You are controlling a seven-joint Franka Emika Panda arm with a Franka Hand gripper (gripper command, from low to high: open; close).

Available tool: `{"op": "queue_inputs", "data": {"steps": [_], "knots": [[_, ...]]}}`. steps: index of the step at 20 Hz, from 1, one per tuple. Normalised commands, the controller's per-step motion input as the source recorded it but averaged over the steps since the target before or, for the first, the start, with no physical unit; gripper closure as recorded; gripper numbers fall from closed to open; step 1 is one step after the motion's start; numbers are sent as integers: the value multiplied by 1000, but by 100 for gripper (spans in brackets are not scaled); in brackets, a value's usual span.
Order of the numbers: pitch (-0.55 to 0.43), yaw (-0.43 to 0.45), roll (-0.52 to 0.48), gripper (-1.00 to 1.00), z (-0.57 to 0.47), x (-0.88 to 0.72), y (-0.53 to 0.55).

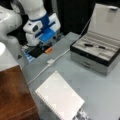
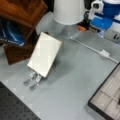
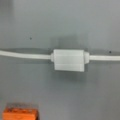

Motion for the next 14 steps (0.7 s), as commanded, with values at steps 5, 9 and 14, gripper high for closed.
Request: {"op": "queue_inputs", "data": {"steps": [5, 9, 14], "knots": [[339, -63, -15, -100, 362, 629, -50], [357, -4, -76, -100, 386, 562, -103], [417, 14, -156, -100, 384, 488, -149]]}}
